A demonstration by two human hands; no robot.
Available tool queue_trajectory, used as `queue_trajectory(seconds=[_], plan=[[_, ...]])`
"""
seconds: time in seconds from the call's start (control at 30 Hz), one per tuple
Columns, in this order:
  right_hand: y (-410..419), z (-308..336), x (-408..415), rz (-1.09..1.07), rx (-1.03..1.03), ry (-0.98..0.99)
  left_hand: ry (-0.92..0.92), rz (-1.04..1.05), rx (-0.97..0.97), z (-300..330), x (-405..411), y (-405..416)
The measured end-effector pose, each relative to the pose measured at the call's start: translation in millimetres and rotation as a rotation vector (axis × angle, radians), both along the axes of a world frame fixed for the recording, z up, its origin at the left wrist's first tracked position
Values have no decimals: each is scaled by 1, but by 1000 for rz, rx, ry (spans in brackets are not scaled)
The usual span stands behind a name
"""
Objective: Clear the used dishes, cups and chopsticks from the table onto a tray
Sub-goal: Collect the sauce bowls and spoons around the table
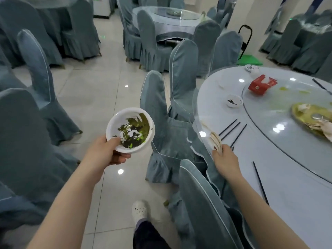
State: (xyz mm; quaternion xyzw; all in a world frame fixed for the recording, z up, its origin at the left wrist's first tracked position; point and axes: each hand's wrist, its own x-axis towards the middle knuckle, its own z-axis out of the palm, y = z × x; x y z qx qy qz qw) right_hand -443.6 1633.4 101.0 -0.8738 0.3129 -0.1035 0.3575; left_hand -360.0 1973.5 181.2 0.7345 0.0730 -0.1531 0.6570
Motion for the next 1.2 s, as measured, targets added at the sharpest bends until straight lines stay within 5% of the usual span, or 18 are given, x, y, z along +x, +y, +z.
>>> queue_trajectory(seconds=[0.4, 0.87, 1.2], plan=[[-118, -83, 177, -63, -239, 212, 1, -166, 84, 8, 231, -83], [-146, -112, 215, 72, -404, 502, 149, -376, 93, -16, 333, -201], [-167, -77, 226, -436, -85, 278, 145, -585, 48, -24, 403, -288]])
